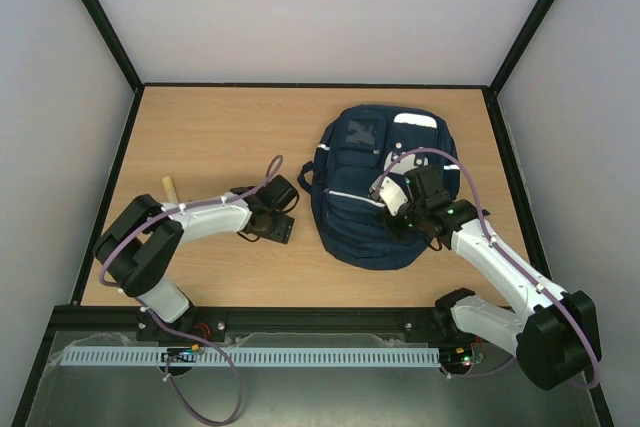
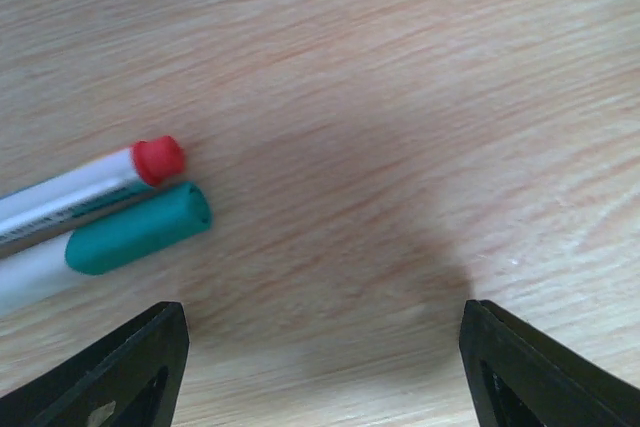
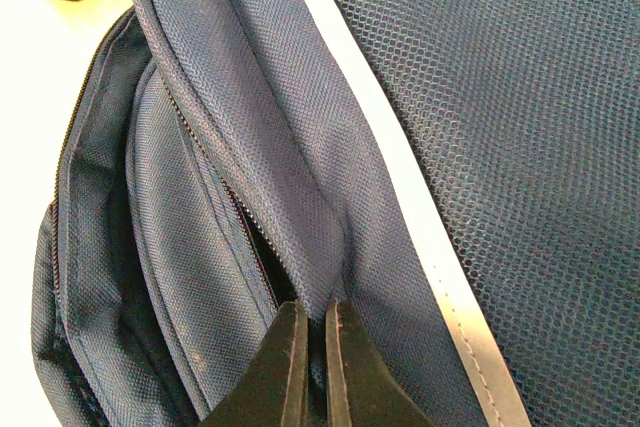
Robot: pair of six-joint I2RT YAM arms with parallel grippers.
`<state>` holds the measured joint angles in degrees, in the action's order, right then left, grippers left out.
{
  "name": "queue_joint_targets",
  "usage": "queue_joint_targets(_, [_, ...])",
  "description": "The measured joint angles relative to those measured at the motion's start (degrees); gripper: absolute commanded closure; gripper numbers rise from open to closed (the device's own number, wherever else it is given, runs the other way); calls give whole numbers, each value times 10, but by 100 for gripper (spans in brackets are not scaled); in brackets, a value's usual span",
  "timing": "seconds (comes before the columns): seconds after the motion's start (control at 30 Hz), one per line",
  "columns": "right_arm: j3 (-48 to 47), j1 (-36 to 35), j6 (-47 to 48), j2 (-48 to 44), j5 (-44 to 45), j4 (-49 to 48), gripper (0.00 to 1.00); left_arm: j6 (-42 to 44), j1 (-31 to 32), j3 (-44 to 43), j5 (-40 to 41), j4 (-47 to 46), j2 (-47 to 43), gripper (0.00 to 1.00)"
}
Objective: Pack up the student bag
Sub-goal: Pick up the stationery from the center of the board.
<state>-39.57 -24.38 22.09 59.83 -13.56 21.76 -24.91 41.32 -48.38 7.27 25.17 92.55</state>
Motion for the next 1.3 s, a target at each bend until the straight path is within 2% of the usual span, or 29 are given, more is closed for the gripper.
queue_joint_targets(0.23, [0, 0, 0, 0, 0, 0, 99, -11, 7, 0, 25, 1, -24, 19])
queue_joint_targets(0.53, [0, 0, 0, 0, -1, 0, 99, -43, -42, 5, 97, -5, -37, 17])
queue_joint_targets(0.9, [0, 2, 1, 0, -3, 0, 99, -55, -42, 18, 94, -27, -13, 17])
queue_joint_targets(1.1, [0, 3, 4, 0, -6, 0, 99, -54, -24, 24, 100, -34, -13, 18])
queue_joint_targets(1.3, [0, 3, 5, 0, -7, 0, 99, -64, 21, 35, 101, -45, -13, 18])
